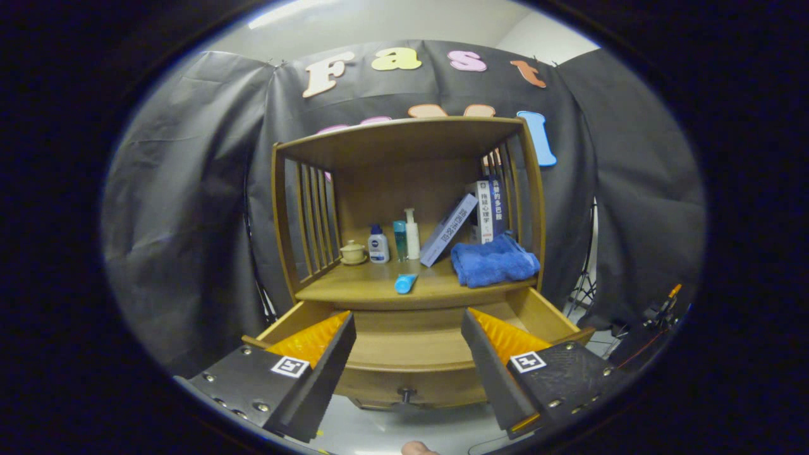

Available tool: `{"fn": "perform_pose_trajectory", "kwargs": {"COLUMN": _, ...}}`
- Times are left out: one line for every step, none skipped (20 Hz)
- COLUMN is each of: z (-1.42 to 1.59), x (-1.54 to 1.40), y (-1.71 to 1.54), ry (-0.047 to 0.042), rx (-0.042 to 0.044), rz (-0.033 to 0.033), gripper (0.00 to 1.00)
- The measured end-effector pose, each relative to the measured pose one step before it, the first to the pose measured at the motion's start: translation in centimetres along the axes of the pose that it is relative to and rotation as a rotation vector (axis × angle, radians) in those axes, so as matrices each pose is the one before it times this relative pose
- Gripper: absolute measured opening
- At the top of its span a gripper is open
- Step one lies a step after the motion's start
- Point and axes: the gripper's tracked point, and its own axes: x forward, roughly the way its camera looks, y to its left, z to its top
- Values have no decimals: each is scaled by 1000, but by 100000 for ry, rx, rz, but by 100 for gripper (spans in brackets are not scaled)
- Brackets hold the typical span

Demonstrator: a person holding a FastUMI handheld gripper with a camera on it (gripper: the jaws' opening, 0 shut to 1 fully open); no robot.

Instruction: Pull open the drawer, take out the items inside it, and place them on the countertop above the cabinet.

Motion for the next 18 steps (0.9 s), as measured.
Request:
{"fn": "perform_pose_trajectory", "kwargs": {"z": -1053, "x": 146, "y": 157, "ry": 116, "rx": 146, "rz": 530, "gripper": 100}}
{"fn": "perform_pose_trajectory", "kwargs": {"z": -1216, "x": 198, "y": -4, "ry": 435, "rx": -66, "rz": -302, "gripper": 100}}
{"fn": "perform_pose_trajectory", "kwargs": {"z": -1010, "x": 237, "y": -210, "ry": 9, "rx": -512, "rz": -1116, "gripper": 100}}
{"fn": "perform_pose_trajectory", "kwargs": {"z": -1085, "x": 218, "y": -117, "ry": 309, "rx": -350, "rz": -961, "gripper": 100}}
{"fn": "perform_pose_trajectory", "kwargs": {"z": -1026, "x": 199, "y": 190, "ry": 89, "rx": -299, "rz": 18, "gripper": 100}}
{"fn": "perform_pose_trajectory", "kwargs": {"z": -988, "x": 125, "y": 183, "ry": -18, "rx": -250, "rz": -294, "gripper": 100}}
{"fn": "perform_pose_trajectory", "kwargs": {"z": -822, "x": 217, "y": -59, "ry": -389, "rx": -681, "rz": -1035, "gripper": 100}}
{"fn": "perform_pose_trajectory", "kwargs": {"z": -702, "x": 136, "y": -188, "ry": -555, "rx": -234, "rz": -1253, "gripper": 100}}
{"fn": "perform_pose_trajectory", "kwargs": {"z": -496, "x": 221, "y": 111, "ry": -59, "rx": -69, "rz": -509, "gripper": 100}}
{"fn": "perform_pose_trajectory", "kwargs": {"z": -635, "x": 383, "y": 279, "ry": 437, "rx": 519, "rz": 97, "gripper": 100}}
{"fn": "perform_pose_trajectory", "kwargs": {"z": -546, "x": 214, "y": 241, "ry": 981, "rx": 592, "rz": 239, "gripper": 100}}
{"fn": "perform_pose_trajectory", "kwargs": {"z": -468, "x": 333, "y": 69, "ry": 932, "rx": 296, "rz": 258, "gripper": 100}}
{"fn": "perform_pose_trajectory", "kwargs": {"z": -448, "x": 287, "y": 56, "ry": 571, "rx": 173, "rz": -333, "gripper": 100}}
{"fn": "perform_pose_trajectory", "kwargs": {"z": -562, "x": 369, "y": 26, "ry": 566, "rx": 117, "rz": -528, "gripper": 100}}
{"fn": "perform_pose_trajectory", "kwargs": {"z": -746, "x": 350, "y": 119, "ry": 995, "rx": 12, "rz": -343, "gripper": 100}}
{"fn": "perform_pose_trajectory", "kwargs": {"z": -816, "x": 378, "y": -289, "ry": 1181, "rx": -1097, "rz": -2342, "gripper": 100}}
{"fn": "perform_pose_trajectory", "kwargs": {"z": 311, "x": 214, "y": -374, "ry": -3885, "rx": -1538, "rz": -1282, "gripper": 100}}
{"fn": "perform_pose_trajectory", "kwargs": {"z": 40, "x": -2, "y": 325, "ry": -2133, "rx": -380, "rz": -417, "gripper": 99}}
